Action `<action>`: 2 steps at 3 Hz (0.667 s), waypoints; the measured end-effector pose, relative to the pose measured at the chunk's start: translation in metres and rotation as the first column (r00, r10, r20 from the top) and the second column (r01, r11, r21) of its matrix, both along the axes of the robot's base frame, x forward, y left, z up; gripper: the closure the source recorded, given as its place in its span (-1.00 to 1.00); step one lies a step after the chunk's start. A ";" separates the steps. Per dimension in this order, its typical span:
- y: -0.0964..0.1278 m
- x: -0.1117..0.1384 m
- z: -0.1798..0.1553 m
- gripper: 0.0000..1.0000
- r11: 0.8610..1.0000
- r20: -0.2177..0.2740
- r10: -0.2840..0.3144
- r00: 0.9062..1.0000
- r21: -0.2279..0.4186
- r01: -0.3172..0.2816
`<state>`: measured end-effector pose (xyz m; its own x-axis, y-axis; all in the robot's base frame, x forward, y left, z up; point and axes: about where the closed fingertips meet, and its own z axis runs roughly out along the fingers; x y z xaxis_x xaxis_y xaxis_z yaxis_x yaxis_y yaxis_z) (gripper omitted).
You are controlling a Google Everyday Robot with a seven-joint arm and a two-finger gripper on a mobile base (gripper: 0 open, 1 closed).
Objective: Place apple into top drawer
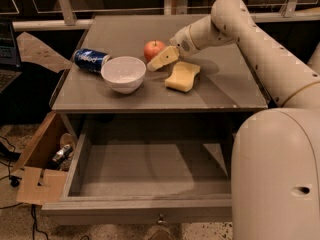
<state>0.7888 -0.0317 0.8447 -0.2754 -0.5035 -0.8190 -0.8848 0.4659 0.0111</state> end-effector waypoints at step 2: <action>0.007 -0.001 -0.005 -0.39 1.000 -0.006 0.004 1.000 -0.018 -0.004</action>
Offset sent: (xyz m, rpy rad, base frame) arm -0.0005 0.0062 -0.0042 -0.0168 0.0053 0.0042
